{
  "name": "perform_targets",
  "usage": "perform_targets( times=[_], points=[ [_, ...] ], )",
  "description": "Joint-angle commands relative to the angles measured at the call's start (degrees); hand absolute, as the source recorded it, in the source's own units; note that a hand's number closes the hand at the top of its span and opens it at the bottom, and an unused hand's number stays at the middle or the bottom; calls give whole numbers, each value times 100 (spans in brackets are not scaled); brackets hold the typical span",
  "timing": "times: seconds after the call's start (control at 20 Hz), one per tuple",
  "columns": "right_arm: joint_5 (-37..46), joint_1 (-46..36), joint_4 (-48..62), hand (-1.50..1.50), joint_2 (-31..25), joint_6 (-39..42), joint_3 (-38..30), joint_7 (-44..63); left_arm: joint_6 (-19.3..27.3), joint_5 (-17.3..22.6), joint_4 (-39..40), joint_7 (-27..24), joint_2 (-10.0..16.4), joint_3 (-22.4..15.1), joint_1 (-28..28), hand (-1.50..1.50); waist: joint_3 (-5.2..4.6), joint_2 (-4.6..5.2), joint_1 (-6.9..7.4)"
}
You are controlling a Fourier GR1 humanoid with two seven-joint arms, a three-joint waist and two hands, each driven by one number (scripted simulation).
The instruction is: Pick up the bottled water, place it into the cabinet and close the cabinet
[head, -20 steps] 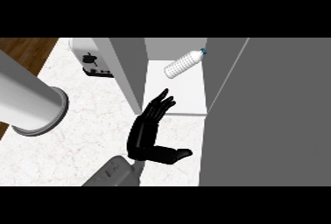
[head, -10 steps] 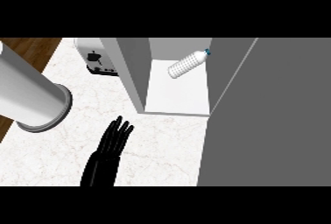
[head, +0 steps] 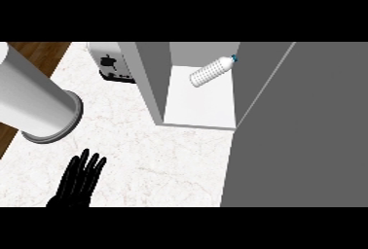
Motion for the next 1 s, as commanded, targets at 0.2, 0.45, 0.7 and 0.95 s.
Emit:
perform_targets(
  times=[0.2, 0.45, 0.7, 0.95],
  points=[
    [453, -879, -1103, 150, 110, -31, 844, 1607, -1060, 260, -304, -618, 1006, 477, 976, -150, -8, 84, 137],
    [192, -1927, -675, 150, 527, 241, 1257, 2357, -1471, 410, -196, -699, 1293, 733, 1081, -150, -11, 159, 243],
    [142, -2942, -334, 150, 668, 511, 1153, 2627, -1710, 525, -264, -762, 1585, 968, 1192, -150, -23, 170, 469],
    [-148, -3503, -103, 150, 815, 663, 1104, 3170, -1961, 560, -181, -848, 1753, 1104, 1259, -150, -45, 198, 575]
  ],
)
